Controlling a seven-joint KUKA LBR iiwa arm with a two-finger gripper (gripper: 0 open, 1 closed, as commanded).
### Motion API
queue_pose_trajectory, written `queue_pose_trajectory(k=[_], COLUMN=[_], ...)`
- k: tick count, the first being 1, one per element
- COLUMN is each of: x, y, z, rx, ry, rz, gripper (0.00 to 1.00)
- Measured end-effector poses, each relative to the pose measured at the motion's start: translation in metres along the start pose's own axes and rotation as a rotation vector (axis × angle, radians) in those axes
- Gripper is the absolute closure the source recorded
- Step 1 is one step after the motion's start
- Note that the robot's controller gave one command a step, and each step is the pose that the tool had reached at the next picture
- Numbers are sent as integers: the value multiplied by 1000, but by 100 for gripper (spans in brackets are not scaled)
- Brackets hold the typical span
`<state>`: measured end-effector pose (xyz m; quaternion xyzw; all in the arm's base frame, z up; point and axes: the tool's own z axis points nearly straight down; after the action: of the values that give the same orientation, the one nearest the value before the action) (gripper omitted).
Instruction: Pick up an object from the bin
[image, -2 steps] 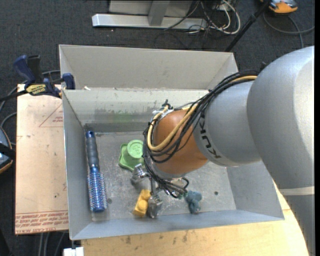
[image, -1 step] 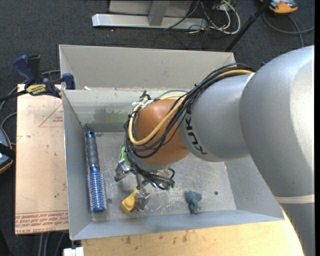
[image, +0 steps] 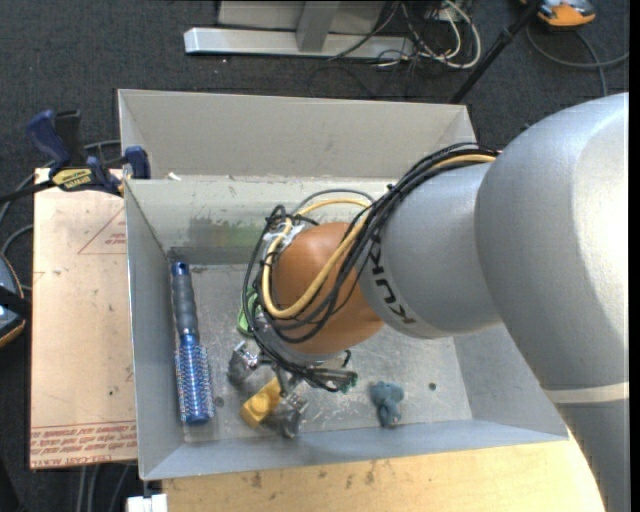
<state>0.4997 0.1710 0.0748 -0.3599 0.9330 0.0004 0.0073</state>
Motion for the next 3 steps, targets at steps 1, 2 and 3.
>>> queue_pose_trajectory(k=[1,2,3], x=[0,9,62], y=[0,7,-44], z=[-2,-128,-74], rx=[-2,-3,-12], ry=[3,5,14], rz=[0,-274,-760], gripper=[100,100,100])
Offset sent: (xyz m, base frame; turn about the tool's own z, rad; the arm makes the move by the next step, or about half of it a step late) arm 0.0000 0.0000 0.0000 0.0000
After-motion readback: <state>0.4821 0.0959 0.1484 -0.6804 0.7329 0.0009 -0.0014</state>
